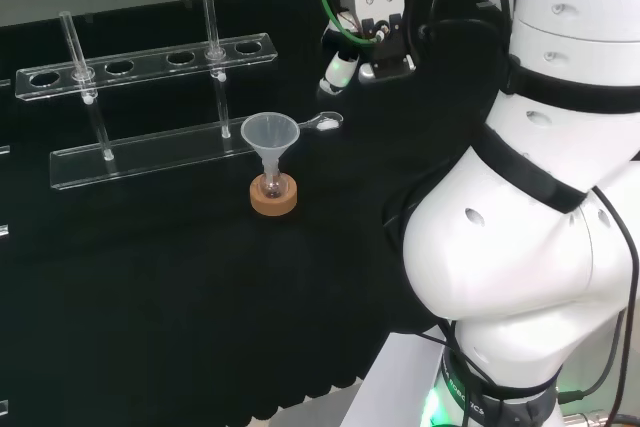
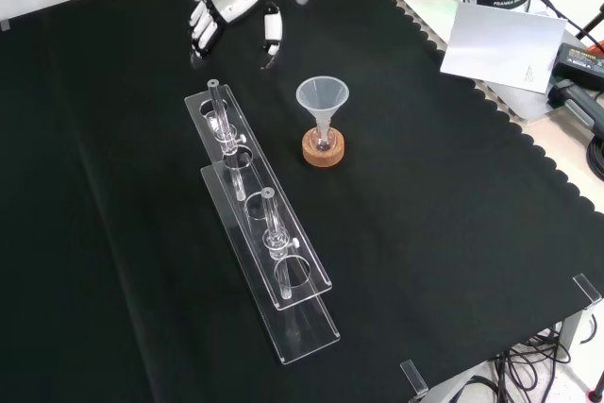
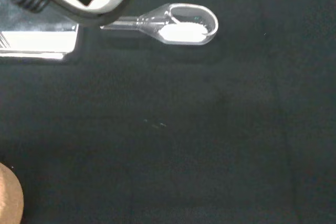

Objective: Pick up the weighing funnel.

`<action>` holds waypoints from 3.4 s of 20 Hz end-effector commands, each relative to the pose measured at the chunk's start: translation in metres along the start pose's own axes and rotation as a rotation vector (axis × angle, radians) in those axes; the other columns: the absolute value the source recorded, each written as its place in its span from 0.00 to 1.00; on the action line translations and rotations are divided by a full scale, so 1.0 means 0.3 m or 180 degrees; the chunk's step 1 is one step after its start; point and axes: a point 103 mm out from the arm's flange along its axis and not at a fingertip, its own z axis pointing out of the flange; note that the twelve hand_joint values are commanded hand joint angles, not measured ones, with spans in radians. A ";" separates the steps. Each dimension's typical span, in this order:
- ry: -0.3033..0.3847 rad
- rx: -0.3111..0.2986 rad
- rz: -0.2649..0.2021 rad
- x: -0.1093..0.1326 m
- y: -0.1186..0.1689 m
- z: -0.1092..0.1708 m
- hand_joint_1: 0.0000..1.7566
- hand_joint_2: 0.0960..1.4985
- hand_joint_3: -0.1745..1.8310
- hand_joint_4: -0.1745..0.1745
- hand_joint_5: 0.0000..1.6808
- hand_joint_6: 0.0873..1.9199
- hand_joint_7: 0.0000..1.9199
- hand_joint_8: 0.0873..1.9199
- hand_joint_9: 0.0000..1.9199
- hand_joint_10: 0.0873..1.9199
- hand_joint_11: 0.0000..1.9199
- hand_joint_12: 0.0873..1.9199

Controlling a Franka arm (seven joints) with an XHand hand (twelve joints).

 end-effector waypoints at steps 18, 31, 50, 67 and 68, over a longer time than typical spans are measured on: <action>0.0046 -0.0060 -0.0366 -0.041 0.219 0.232 0.49 0.34 0.36 0.43 0.30 0.00 0.18 0.33 0.30 0.28 0.19 0.68; -0.0202 0.0043 -0.0365 -0.026 0.301 0.274 0.50 0.34 0.36 0.45 0.32 0.00 0.20 0.33 0.32 0.27 0.20 0.67; -0.0324 -0.0140 -0.0408 -0.057 0.353 0.295 0.52 0.34 0.36 0.51 0.38 0.01 0.23 0.33 0.35 0.26 0.22 0.67; -0.0396 -0.0084 -0.0398 -0.049 0.405 0.298 0.53 0.35 0.36 0.55 0.43 0.06 0.25 0.32 0.37 0.24 0.24 0.65; -0.0391 -0.0086 -0.0396 -0.051 0.407 0.298 0.53 0.35 0.36 0.56 0.43 0.07 0.25 0.32 0.37 0.24 0.24 0.65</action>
